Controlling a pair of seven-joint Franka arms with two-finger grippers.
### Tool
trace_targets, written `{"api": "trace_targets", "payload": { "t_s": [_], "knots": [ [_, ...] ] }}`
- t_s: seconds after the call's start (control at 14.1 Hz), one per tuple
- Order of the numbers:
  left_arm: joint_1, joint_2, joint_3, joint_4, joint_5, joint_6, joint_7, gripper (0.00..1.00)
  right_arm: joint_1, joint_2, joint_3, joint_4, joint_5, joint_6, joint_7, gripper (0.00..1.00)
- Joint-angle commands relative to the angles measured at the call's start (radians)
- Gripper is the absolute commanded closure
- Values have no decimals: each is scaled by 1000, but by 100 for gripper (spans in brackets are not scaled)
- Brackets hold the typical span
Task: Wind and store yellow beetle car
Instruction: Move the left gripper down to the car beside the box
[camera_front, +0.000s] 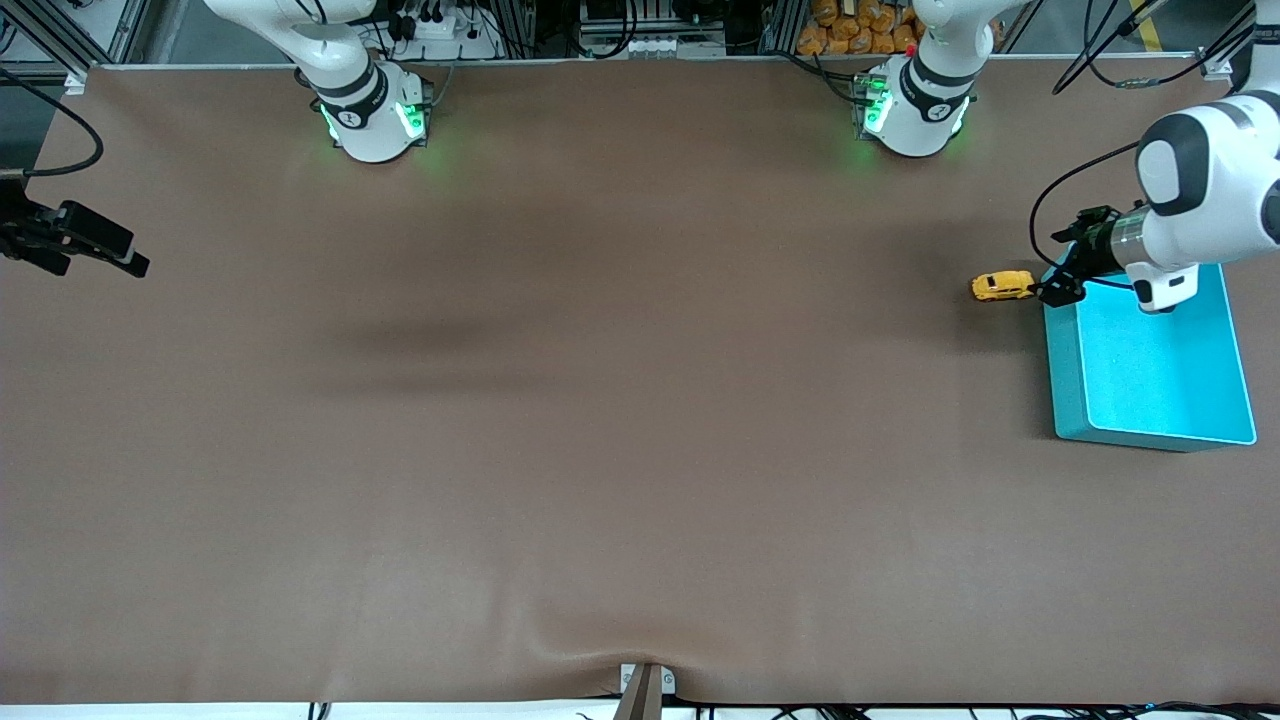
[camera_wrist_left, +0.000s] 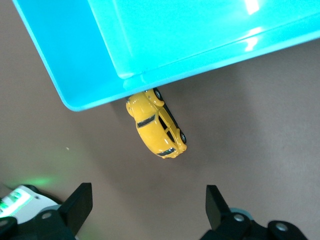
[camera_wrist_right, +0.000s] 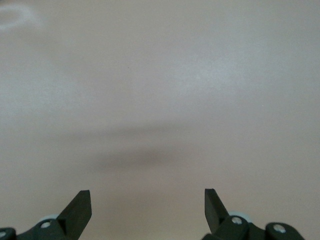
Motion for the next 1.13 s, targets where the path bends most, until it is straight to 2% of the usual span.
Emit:
{"api": "trace_targets", "payload": {
  "t_s": [0.0, 0.14, 0.43, 1.06],
  "knots": [
    [5, -20, -5, -70, -34, 76, -72, 0, -24, 13, 31, 36, -30, -8, -10, 0],
    [5, -16, -5, -103, -36, 126, -119, 0, -24, 12, 66, 38, -95, -2, 1, 0],
    [62, 8, -5, -168, -37, 256, -135, 0, -30, 10, 67, 38, -90, -2, 5, 0],
    [77, 140, -5, -190, -39, 455, -135, 0, -32, 10, 67, 31, -88, -14, 5, 0]
  ]
}}
